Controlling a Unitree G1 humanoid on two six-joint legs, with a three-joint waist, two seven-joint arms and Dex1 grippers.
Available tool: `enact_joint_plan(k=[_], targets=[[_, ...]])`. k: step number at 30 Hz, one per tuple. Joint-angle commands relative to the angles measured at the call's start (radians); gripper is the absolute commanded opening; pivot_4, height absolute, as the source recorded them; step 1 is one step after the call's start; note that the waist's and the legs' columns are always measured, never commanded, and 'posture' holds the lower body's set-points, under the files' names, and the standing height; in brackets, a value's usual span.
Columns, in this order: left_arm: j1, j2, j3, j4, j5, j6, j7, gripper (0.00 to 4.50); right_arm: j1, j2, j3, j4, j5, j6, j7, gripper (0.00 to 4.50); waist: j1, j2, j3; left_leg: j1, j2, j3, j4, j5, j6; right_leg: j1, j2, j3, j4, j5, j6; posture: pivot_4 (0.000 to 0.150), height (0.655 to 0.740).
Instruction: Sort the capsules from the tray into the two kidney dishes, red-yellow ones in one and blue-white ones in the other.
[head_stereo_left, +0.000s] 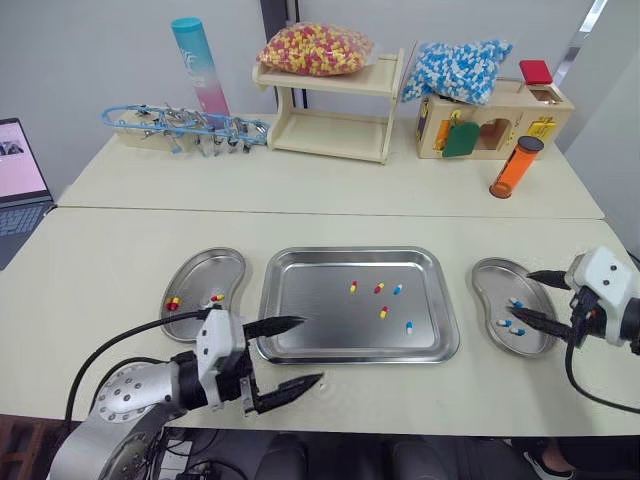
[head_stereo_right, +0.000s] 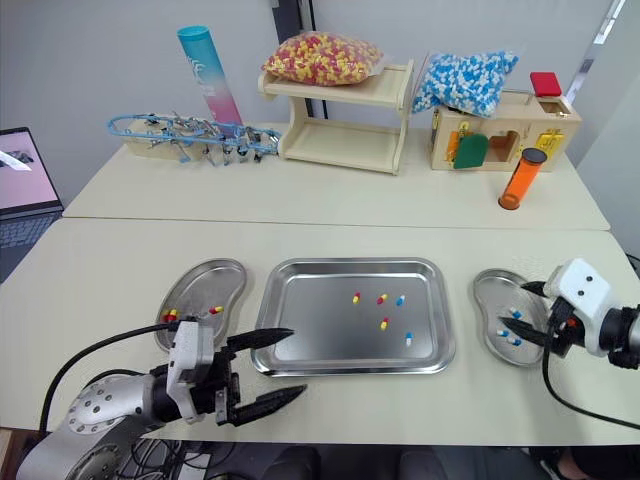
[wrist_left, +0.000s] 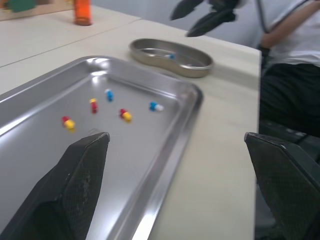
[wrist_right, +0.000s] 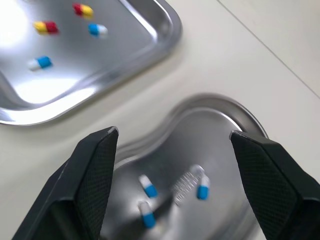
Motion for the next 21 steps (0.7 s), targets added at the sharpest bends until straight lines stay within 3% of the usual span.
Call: enact_joint_plan(k=[1, 7, 13, 17, 21], targets=[[0.040, -0.031, 0.081, 0.015, 0.019, -0.048, 0.058, 4.50, 0.082, 0.041, -0.041, -0.075, 0.001, -0.160, 0.028, 3.77, 0.001, 0.000, 0.000, 0.000, 0.000, 0.000, 0.000, 0.000, 0.000, 0.000, 0.000, 0.000, 0.000, 0.000, 0.000, 0.150, 0.7400], [0.167, -0.067, 0.169, 0.037, 0.053, -0.098, 0.092, 4.50, 0.224, 0.121, -0.061, -0.140, 0.092, -0.189, 0.051, 3.77, -0.001, -0.001, 0.000, 0.002, 0.000, 0.000, 0.000, 0.000, 0.000, 0.003, 0.000, 0.000, -0.001, 0.000, 0.000, 0.150, 0.7400], [0.266, -0.172, 0.289, 0.112, 0.147, -0.223, 0.210, 4.50, 0.316, 0.240, -0.139, 0.006, 0.022, -0.443, -0.003, 3.77, 0.001, -0.003, -0.001, 0.004, 0.000, -0.001, 0.000, 0.000, 0.000, 0.006, 0.000, -0.001, -0.001, 0.000, 0.000, 0.150, 0.7400], [0.309, -0.208, 0.305, 0.101, 0.155, -0.237, 0.246, 4.50, 0.365, 0.276, -0.178, 0.036, 0.030, -0.483, -0.035, 3.77, 0.001, -0.002, -0.001, 0.004, 0.000, 0.000, -0.001, 0.000, 0.000, 0.006, 0.000, -0.001, -0.003, 0.000, 0.000, 0.150, 0.7400], [0.327, -0.188, 0.312, 0.087, 0.136, -0.217, 0.226, 4.50, 0.403, 0.263, -0.182, 0.011, 0.048, -0.452, -0.038, 4.47, 0.000, -0.002, -0.001, 0.004, 0.000, 0.000, 0.000, 0.000, 0.000, 0.006, 0.000, -0.001, -0.002, 0.000, 0.000, 0.150, 0.7400]])
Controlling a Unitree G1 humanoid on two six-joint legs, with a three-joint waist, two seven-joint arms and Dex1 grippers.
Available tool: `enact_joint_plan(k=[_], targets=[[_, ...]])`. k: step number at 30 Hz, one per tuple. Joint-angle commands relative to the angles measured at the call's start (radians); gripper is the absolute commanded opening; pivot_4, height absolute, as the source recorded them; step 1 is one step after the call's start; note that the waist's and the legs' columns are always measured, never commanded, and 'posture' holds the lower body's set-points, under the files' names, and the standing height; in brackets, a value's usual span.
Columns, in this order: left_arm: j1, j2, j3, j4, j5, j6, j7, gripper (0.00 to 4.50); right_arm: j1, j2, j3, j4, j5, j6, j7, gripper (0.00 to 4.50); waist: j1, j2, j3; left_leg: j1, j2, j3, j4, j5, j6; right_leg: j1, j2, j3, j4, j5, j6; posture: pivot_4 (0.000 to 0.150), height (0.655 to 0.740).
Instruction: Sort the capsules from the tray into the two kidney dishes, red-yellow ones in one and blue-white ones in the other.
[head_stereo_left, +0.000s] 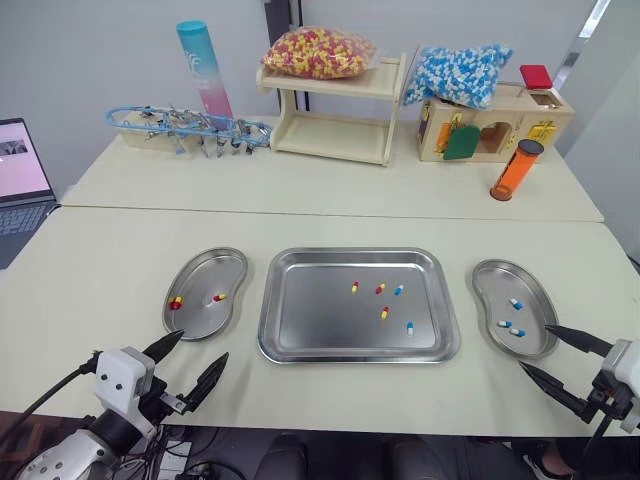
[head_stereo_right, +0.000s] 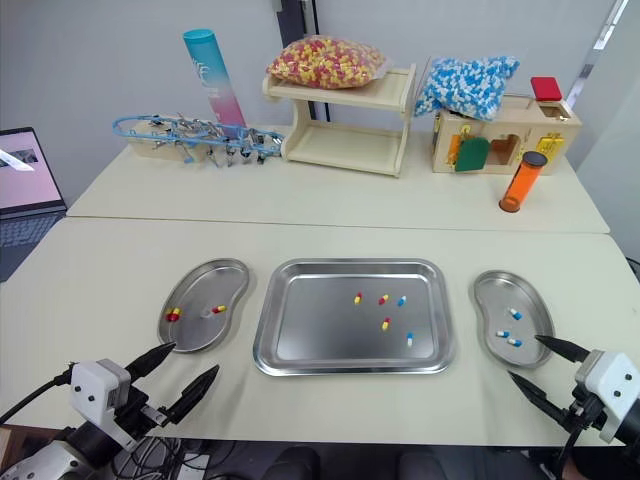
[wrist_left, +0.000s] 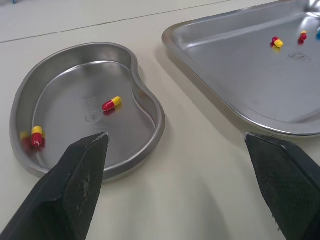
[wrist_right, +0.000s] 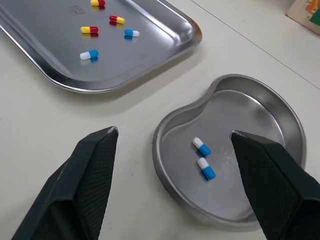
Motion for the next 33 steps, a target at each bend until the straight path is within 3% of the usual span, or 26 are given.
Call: enact_joint_plan(k=[1, 8, 14, 18, 22, 25, 30, 33], targets=[[0.018, 0.028, 0.035, -0.043, -0.019, 0.002, -0.012, 4.50, 0.022, -0.017, -0.033, -0.049, 0.035, 0.015, -0.013, 4.47, 0.000, 0.000, 0.000, 0.000, 0.000, 0.000, 0.000, 0.000, 0.000, 0.000, 0.000, 0.000, 0.000, 0.000, 0.000, 0.150, 0.7400], [-0.201, 0.298, 0.002, -0.002, -0.050, 0.056, -0.190, 4.50, -0.014, -0.061, 0.067, -0.179, 0.077, 0.093, -0.009, 4.47, 0.004, 0.001, 0.000, 0.000, 0.000, -0.001, 0.000, 0.000, 0.000, 0.000, 0.000, -0.001, 0.001, 0.000, 0.000, 0.150, 0.7400], [-0.493, 0.379, -0.117, -0.098, -0.188, 0.368, -0.100, 4.50, -0.081, -0.080, 0.162, -0.281, 0.108, 0.186, -0.054, 4.47, 0.001, 0.000, 0.000, 0.000, 0.000, -0.002, 0.000, 0.000, 0.000, 0.000, 0.000, -0.002, 0.001, 0.000, 0.000, 0.150, 0.7400], [-0.602, 0.327, -0.202, -0.168, -0.221, 0.540, 0.048, 4.50, -0.104, -0.068, 0.209, -0.314, 0.105, 0.214, -0.093, 4.47, -0.004, 0.000, 0.000, 0.000, 0.000, -0.002, 0.000, 0.000, 0.000, 0.000, 0.000, -0.001, 0.001, 0.000, 0.000, 0.150, 0.7400], [-0.599, 0.254, -0.264, -0.203, -0.200, 0.599, 0.145, 4.50, -0.114, -0.052, 0.246, -0.315, 0.094, 0.204, -0.118, 4.47, -0.003, 0.000, 0.000, 0.000, 0.000, -0.002, 0.000, 0.000, 0.000, 0.000, 0.000, -0.001, 0.001, 0.000, 0.000, 0.150, 0.7400], [-0.555, 0.208, -0.317, -0.209, -0.143, 0.561, 0.172, 3.94, -0.121, -0.034, 0.278, -0.294, 0.073, 0.182, -0.134, 4.50, -0.002, 0.000, 0.000, 0.000, 0.000, -0.002, 0.000, 0.000, 0.000, 0.000, 0.000, -0.001, 0.001, 0.000, 0.000, 0.150, 0.7400], [-0.541, 0.130, -0.376, -0.200, -0.108, 0.545, 0.210, 2.34, -0.115, -0.016, 0.308, -0.289, 0.057, 0.162, -0.147, 4.50, 0.002, 0.000, 0.000, 0.000, 0.000, -0.002, 0.001, 0.000, 0.000, 0.000, 0.000, -0.001, 0.002, 0.000, 0.000, 0.150, 0.7400], [-0.572, 0.075, -0.417, -0.152, -0.061, 0.543, 0.254, 2.34, -0.107, -0.011, 0.321, -0.278, 0.047, 0.151, -0.153, 4.50, 0.002, 0.000, 0.000, 0.000, 0.000, -0.002, 0.001, 0.000, 0.000, 0.000, 0.000, -0.001, 0.002, 0.000, 0.000, 0.150, 0.7400]])
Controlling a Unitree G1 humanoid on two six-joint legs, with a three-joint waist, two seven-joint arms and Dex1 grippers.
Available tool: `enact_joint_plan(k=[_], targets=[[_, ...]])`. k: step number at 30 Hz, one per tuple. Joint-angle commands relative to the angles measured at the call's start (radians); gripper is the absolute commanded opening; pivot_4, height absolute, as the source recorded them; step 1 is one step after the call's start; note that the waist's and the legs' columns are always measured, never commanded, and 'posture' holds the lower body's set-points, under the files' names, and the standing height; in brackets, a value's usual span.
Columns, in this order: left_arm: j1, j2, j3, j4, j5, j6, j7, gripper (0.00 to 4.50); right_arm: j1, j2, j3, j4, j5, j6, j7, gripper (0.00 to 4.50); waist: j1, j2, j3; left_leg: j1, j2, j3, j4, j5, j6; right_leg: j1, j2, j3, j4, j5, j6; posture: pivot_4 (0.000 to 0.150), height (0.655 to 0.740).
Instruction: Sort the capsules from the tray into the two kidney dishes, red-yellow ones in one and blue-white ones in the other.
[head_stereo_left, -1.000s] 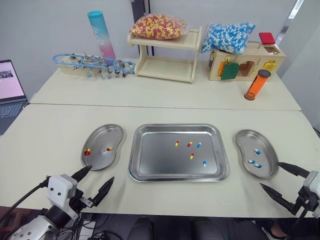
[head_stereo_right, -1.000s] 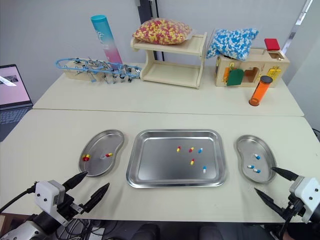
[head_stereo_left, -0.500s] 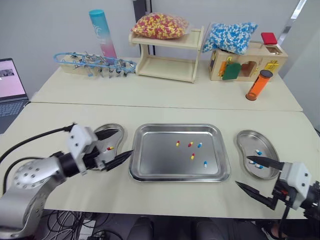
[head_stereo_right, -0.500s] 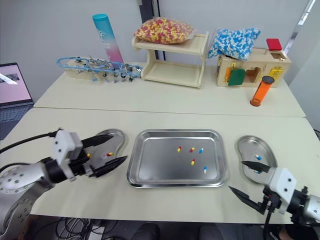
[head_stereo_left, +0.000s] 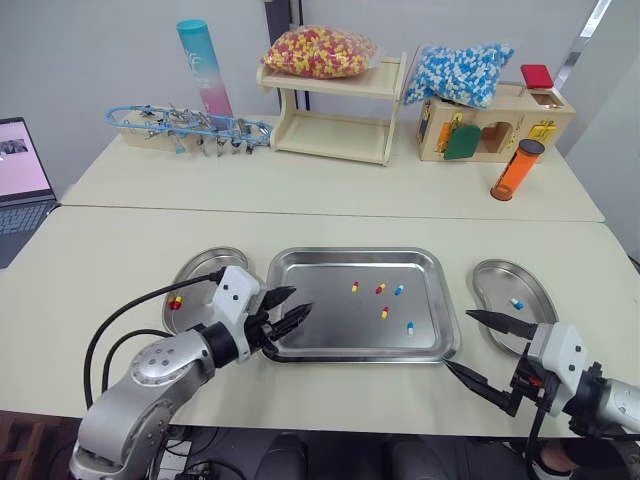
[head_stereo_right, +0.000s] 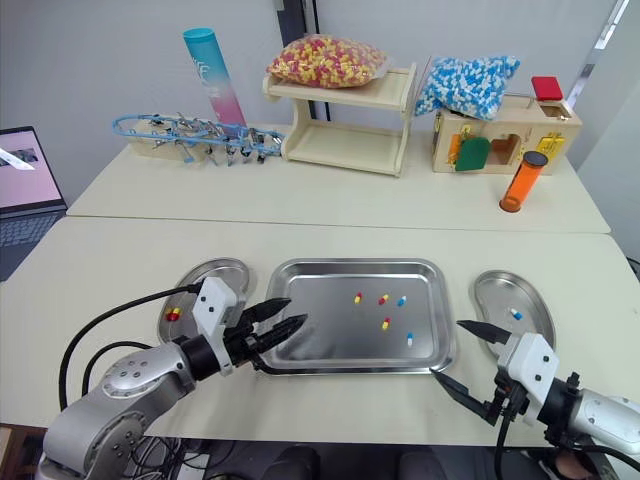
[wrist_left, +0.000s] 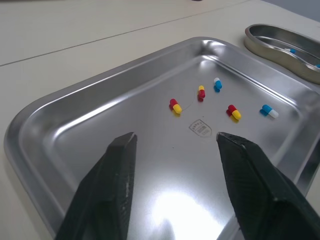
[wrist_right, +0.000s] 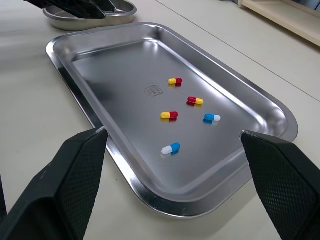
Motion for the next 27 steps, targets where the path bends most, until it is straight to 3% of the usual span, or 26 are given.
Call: enact_joint_plan(k=[1, 9, 18, 27], targets=[[-0.044, -0.060, -0.048, 0.038, 0.056, -0.021, 0.057, 2.34, 0.010, 0.010, 0.011, -0.006, -0.012, -0.032, -0.012, 4.50, 0.000, 0.000, 0.000, 0.000, 0.000, 0.000, 0.000, 0.000, 0.000, 0.000, 0.000, 0.000, 0.000, 0.000, 0.000, 0.150, 0.7400], [-0.228, -0.229, -0.217, 0.204, 0.202, 0.030, 0.176, 2.34, 0.023, 0.017, 0.049, -0.012, -0.040, -0.039, -0.035, 4.50, 0.001, 0.000, 0.000, 0.000, 0.000, 0.000, 0.001, 0.000, 0.000, 0.000, 0.000, 0.000, 0.000, 0.000, 0.000, 0.150, 0.7400], [-0.333, -0.380, -0.270, 0.318, 0.293, 0.019, 0.244, 2.34, 0.040, 0.024, 0.070, -0.021, -0.052, -0.038, -0.058, 4.50, 0.002, 0.000, 0.000, 0.000, -0.001, 0.000, 0.001, 0.000, 0.000, 0.000, 0.000, 0.000, 0.000, 0.000, 0.001, 0.150, 0.7400], [-0.353, -0.403, -0.293, 0.308, 0.349, 0.049, 0.253, 2.34, 0.059, 0.032, 0.078, -0.037, -0.062, -0.034, -0.078, 4.50, 0.001, 0.000, 0.000, 0.000, -0.001, 0.000, 0.001, 0.000, -0.001, 0.000, 0.000, 0.000, 0.000, 0.000, 0.001, 0.150, 0.7400]])
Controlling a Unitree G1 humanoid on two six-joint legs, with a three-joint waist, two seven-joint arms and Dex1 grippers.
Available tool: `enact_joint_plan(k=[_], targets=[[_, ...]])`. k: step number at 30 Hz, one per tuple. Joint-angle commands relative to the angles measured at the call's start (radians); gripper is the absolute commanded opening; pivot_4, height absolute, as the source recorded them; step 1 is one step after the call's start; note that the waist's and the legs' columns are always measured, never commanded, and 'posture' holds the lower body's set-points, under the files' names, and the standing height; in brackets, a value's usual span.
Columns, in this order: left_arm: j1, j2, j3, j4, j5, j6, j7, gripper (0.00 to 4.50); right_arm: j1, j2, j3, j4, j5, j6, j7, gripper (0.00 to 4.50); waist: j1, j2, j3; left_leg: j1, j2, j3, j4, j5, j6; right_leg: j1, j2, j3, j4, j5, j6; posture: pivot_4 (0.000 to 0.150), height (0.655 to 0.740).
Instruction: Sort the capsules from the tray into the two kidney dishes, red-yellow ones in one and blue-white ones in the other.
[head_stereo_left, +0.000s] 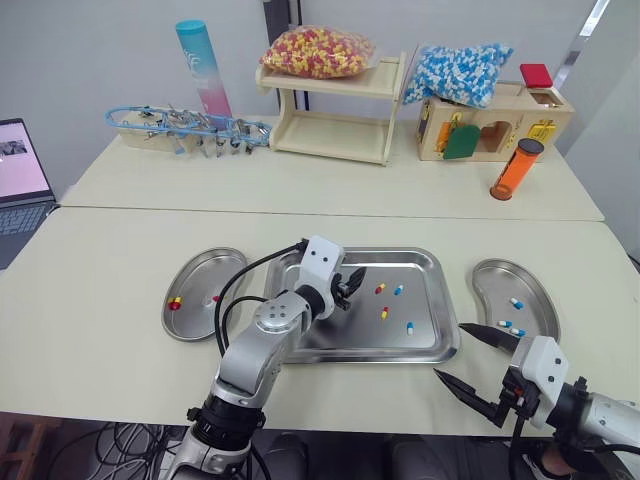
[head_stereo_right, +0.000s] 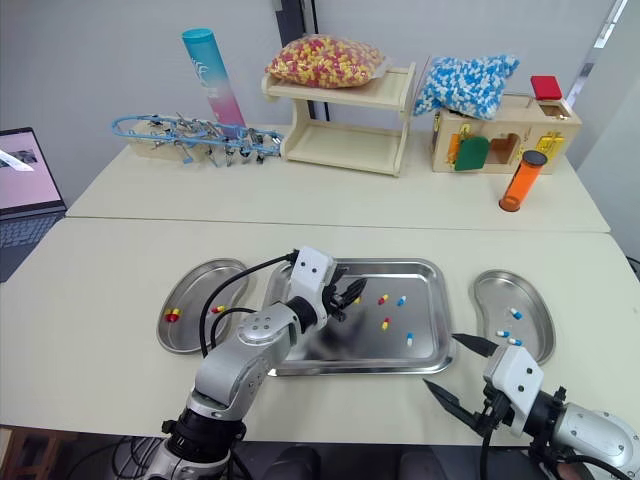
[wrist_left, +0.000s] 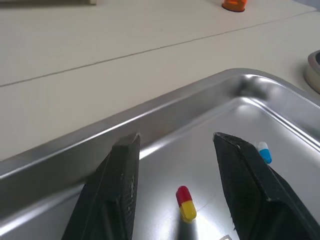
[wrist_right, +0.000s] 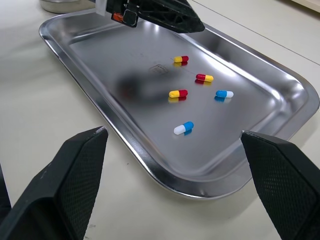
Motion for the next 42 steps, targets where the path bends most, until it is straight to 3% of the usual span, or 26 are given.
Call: enact_joint_plan(k=[1, 7, 13, 25, 29, 34, 42], targets=[[-0.009, -0.004, -0.010, -0.036, 0.005, 0.044, -0.008, 2.34, 0.012, 0.002, -0.004, -0.047, 0.005, -0.015, -0.009, 4.50, 0.001, 0.000, 0.000, 0.000, 0.000, 0.000, 0.000, 0.000, 0.000, 0.000, 0.000, 0.000, 0.000, 0.000, 0.000, 0.150, 0.7400], [-0.068, -0.057, 0.042, -0.010, -0.049, 0.214, 0.001, 2.34, 0.017, 0.001, 0.001, -0.051, 0.004, -0.016, -0.014, 4.50, 0.001, 0.000, 0.000, 0.000, 0.000, 0.000, 0.000, 0.000, 0.000, 0.000, 0.000, 0.000, 0.000, 0.000, 0.000, 0.150, 0.7400], [-0.116, -0.029, 0.000, 0.034, -0.007, 0.296, -0.002, 2.34, 0.017, 0.001, 0.010, -0.054, 0.004, -0.013, -0.021, 4.50, -0.001, 0.000, 0.000, 0.000, 0.000, 0.000, 0.000, 0.000, 0.000, 0.000, 0.000, 0.000, 0.000, 0.000, 0.000, 0.150, 0.7400], [-0.123, 0.017, -0.049, 0.074, 0.031, 0.300, -0.042, 2.34, 0.016, 0.005, 0.016, -0.057, 0.008, -0.009, -0.038, 4.50, 0.001, 0.000, 0.000, 0.000, 0.000, 0.000, 0.000, 0.001, -0.002, 0.000, 0.000, 0.000, 0.000, 0.000, 0.000, 0.150, 0.7400], [-0.122, 0.033, -0.058, 0.080, 0.028, 0.293, -0.074, 1.53, 0.013, 0.008, 0.019, -0.060, 0.012, -0.002, -0.047, 4.50, 0.001, 0.000, 0.000, 0.000, 0.000, 0.000, 0.000, 0.001, -0.001, 0.001, 0.000, 0.000, 0.000, 0.000, 0.000, 0.150, 0.7400], [-0.109, 0.053, -0.044, 0.051, 0.014, 0.267, -0.110, 0.04, 0.012, 0.008, 0.023, -0.065, 0.012, 0.002, -0.056, 4.50, 0.001, 0.000, 0.000, 0.000, 0.000, 0.000, 0.000, 0.001, -0.002, 0.001, 0.000, 0.000, 0.000, 0.000, 0.000, 0.150, 0.7400], [-0.047, 0.151, 0.033, -0.087, -0.010, 0.230, -0.167, 0.04, 0.013, 0.009, 0.024, -0.069, 0.012, 0.002, -0.060, 4.50, -0.001, 0.001, 0.000, 0.000, 0.000, 0.000, 0.000, 0.001, -0.001, 0.000, 0.000, 0.000, 0.000, 0.000, 0.000, 0.150, 0.7400]])
